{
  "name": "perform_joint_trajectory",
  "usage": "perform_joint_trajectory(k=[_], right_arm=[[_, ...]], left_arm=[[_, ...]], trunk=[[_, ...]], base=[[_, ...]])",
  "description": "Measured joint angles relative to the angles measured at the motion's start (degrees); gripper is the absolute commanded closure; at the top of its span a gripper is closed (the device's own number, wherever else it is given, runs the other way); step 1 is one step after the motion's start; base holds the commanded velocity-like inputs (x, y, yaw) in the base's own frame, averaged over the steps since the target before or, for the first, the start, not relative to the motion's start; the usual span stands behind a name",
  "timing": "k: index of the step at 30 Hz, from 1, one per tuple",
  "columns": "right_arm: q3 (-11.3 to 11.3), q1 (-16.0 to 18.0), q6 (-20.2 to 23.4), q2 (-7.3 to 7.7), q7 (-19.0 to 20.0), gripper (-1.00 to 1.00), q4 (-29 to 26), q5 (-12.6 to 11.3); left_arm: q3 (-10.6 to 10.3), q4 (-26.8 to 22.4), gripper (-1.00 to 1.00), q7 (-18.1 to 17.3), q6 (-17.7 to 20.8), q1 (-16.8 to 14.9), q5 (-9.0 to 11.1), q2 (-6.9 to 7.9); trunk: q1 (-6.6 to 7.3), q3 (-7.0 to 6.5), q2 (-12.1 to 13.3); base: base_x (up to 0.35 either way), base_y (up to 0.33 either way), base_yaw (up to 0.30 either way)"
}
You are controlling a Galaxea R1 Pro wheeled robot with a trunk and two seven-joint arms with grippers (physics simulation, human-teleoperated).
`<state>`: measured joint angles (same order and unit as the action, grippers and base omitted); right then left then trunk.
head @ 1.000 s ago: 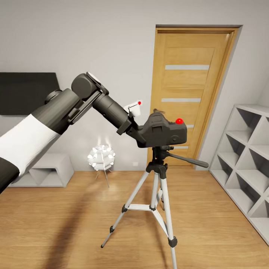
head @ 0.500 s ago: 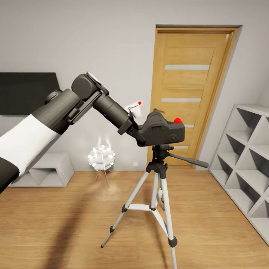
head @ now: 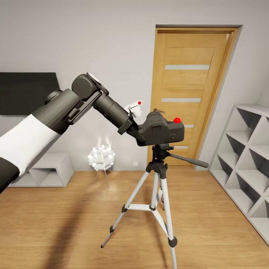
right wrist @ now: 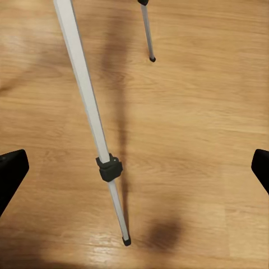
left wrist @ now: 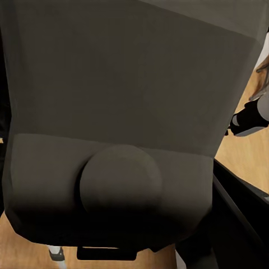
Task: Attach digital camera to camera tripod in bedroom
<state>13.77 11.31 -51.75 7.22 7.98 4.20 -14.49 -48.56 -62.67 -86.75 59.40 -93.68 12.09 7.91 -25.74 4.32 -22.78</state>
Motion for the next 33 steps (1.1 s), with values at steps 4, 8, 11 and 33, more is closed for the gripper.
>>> perform_joint_trajectory(k=[4,8,11,33], right_arm=[[0.0,0.0,0.0,0.00,0.0,-1.00,0.0,0.0],[0.0,0.0,0.0,0.00,0.0,-1.00,0.0,0.0],[0.0,0.0,0.0,0.00,0.0,-1.00,0.0,0.0],[0.0,0.0,0.0,0.00,-0.1,-1.00,0.0,0.0]], left_arm=[[0.0,0.0,1.00,0.0,0.0,0.0,0.0,0.02],[-0.1,0.0,1.00,0.1,0.0,0.0,0.0,0.00],[-0.6,0.0,1.00,0.5,0.0,0.0,-0.1,-0.08],[-3.1,1.7,1.00,7.7,0.1,0.0,0.0,-2.41]], trunk=[[0.00,0.00,0.0],[0.00,0.00,0.0],[0.00,0.00,0.0],[0.00,0.00,0.0]], base=[[0.000,0.000,0.000],[0.000,0.000,0.000],[0.000,0.000,0.000],[0.000,0.000,0.000]])
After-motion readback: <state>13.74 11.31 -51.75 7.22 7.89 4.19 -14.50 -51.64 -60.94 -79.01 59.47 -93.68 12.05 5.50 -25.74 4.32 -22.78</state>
